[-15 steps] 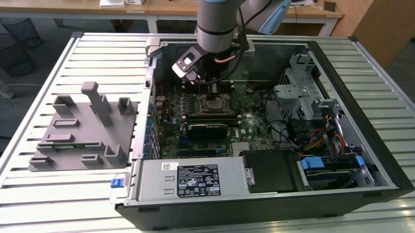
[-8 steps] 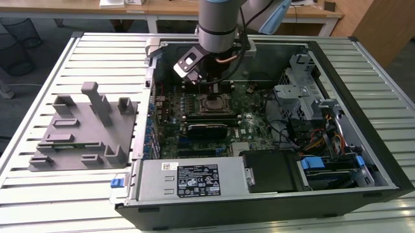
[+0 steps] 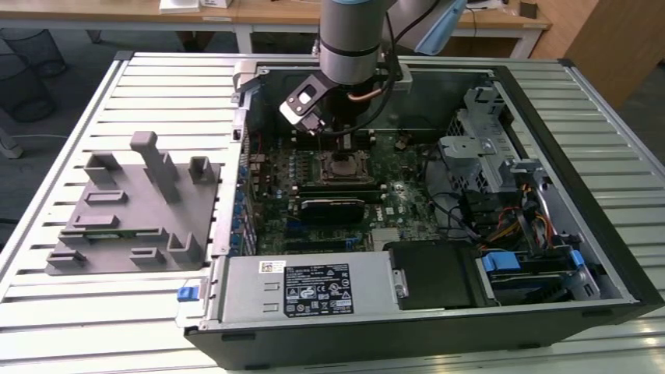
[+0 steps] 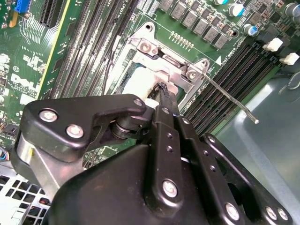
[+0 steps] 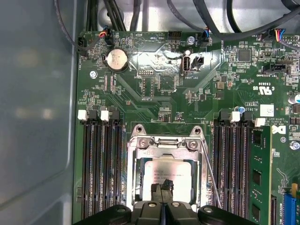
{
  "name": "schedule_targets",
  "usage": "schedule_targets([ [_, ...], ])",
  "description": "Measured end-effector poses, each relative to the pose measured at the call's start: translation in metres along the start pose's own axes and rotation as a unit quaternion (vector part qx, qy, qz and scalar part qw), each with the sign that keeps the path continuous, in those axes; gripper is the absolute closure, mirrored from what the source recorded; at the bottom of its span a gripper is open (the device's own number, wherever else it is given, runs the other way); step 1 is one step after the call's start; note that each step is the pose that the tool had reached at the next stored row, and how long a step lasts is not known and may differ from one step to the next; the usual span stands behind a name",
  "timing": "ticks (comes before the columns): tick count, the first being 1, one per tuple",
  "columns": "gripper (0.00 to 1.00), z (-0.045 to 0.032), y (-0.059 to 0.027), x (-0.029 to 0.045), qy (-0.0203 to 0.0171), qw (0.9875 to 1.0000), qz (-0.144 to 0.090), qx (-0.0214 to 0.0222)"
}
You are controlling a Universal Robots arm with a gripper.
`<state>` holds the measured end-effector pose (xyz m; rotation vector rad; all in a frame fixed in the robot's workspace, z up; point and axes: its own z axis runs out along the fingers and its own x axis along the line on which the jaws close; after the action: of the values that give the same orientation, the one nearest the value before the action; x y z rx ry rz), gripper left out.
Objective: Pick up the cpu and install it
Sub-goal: 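Close the cpu cover, then install the first cpu locking lever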
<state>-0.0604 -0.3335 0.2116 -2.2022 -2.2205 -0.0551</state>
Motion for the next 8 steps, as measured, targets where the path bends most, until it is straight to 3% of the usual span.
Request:
schedule_targets([
  [8,0.89,-0.0014,0.0000,0.0000,0.0000,1.0000,0.000,0.0000],
])
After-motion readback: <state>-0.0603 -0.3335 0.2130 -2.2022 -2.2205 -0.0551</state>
